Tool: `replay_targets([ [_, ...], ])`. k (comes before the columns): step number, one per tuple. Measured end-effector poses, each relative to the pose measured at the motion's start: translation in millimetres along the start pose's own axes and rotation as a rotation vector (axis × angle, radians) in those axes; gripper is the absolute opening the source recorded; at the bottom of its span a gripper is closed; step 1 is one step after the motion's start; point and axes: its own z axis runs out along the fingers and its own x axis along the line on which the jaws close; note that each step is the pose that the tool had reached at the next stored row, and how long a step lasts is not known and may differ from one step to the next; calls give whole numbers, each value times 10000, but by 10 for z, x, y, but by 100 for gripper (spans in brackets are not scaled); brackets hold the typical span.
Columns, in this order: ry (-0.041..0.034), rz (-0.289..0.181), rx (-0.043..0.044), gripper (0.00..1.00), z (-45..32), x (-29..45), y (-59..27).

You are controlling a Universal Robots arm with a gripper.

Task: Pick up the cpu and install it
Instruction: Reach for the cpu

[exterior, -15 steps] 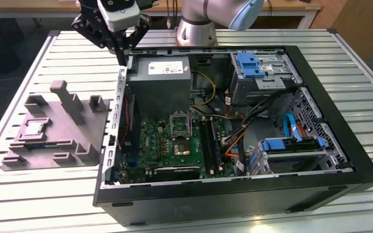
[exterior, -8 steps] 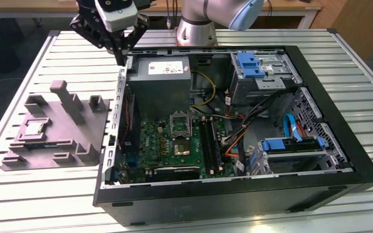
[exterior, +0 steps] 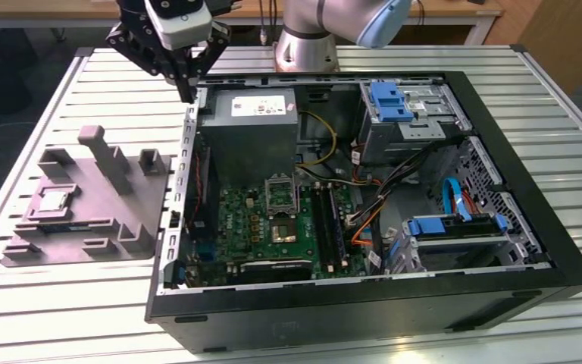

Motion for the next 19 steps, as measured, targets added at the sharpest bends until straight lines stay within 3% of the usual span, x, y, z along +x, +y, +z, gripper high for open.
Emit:
replay_targets([
  [17,-1,2,-1,11,0,58,-4],
  [19,0,1,-1,11,3,123,-9],
])
